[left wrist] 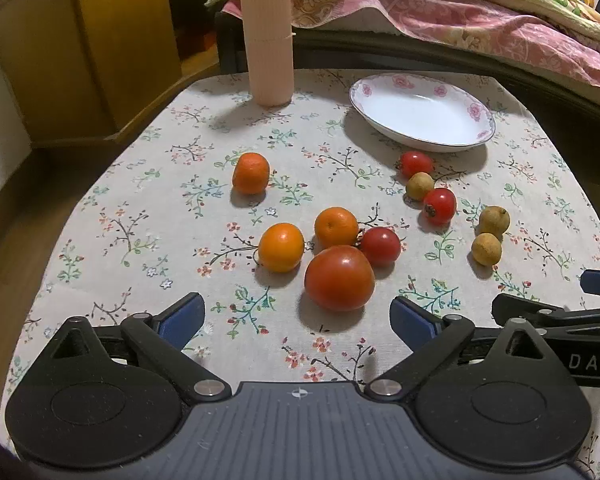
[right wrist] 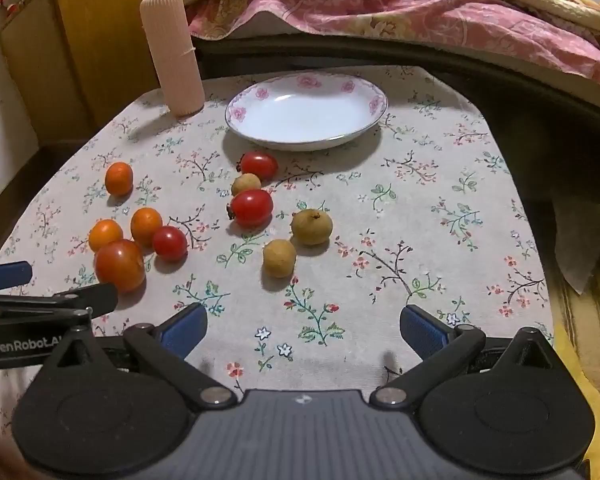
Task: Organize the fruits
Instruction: 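Grasp the large red tomato with the left tool while the right tool grasps a brown longan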
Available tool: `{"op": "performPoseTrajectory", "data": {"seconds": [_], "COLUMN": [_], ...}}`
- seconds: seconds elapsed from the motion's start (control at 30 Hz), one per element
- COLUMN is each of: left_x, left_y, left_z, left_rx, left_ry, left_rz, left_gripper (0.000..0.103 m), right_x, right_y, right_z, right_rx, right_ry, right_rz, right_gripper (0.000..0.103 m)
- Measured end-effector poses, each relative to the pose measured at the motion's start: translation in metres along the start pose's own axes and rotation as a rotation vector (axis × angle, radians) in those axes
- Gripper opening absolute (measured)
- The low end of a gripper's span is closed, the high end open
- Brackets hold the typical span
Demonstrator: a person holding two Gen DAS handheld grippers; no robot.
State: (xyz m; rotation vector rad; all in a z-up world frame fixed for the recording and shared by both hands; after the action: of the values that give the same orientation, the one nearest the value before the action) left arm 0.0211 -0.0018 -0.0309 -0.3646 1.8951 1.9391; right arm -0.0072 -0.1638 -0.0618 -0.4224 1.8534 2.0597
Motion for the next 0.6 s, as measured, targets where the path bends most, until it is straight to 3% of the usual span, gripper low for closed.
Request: {"op": "performPoseTrajectory", "data": {"seconds": [0.4, 0.6], "left_x": [-0.0015, -0.0022], "left_y": [-0.0008, -0.0051], "left_z": [-0.0073, -0.0087], "left_rx": [0.0, 0.009], "left_ry": [-0.029, -0.051], "left_rz": [-0.042, -0.043], "left_gripper": [0.098, 0.096], "right_x": [-0.0072, -0.0093], "right_y": [-0.0042, -0.0033], "right_z": [-0.0041, -0.0031], "right_rx": [0.017, -0.033], "right_ry": [0.058, 0.089], "right_rz": [-0.025, -0.067], "right_gripper": [0.102, 0.095]}}
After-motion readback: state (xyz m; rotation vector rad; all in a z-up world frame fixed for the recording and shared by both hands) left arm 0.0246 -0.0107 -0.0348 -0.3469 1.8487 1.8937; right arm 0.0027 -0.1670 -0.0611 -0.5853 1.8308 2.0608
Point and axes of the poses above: each gripper's, at about its wrist camera, not at the fingertips, and y roughly against the way its jaws point, z to its left, x to its underside, the point moved 2 cm from there along -y, roughly the way its jaws point, and after that the axes turned 12 degrees about z, right-handed, at the moved point
